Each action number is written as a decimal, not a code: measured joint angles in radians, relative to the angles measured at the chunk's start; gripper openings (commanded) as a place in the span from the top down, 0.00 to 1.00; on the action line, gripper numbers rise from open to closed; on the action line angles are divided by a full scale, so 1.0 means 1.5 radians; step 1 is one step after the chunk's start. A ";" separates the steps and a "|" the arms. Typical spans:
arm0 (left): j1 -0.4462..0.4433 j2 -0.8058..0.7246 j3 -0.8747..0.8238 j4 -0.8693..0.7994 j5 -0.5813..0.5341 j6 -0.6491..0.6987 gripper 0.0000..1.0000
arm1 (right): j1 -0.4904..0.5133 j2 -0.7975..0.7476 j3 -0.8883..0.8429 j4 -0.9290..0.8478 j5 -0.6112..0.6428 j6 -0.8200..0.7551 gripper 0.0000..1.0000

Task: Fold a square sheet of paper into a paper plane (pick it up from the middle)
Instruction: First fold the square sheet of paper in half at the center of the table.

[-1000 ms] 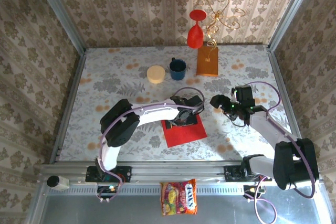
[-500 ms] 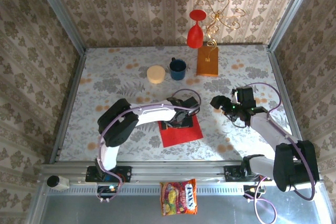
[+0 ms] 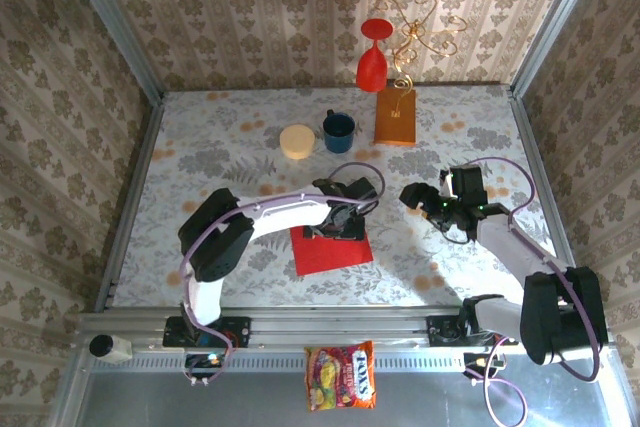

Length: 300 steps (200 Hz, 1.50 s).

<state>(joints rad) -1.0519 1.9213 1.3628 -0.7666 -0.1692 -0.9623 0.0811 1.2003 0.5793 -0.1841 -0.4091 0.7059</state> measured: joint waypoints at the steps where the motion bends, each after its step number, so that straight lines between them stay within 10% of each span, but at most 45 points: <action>1: -0.001 0.000 0.001 0.000 0.000 -0.002 0.00 | 0.000 0.000 0.000 0.000 0.000 0.000 0.16; 144: -0.003 0.020 -0.041 0.022 -0.005 -0.117 0.02 | 0.000 0.004 0.000 0.000 -0.012 -0.018 0.15; 300: -0.002 -0.048 -0.113 0.104 -0.038 -0.072 0.85 | -0.003 0.001 0.000 -0.005 -0.012 -0.020 0.15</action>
<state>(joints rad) -1.0554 1.8500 1.1931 -0.6109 -0.2264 -1.0710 0.0765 1.2015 0.5793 -0.1913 -0.4274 0.6754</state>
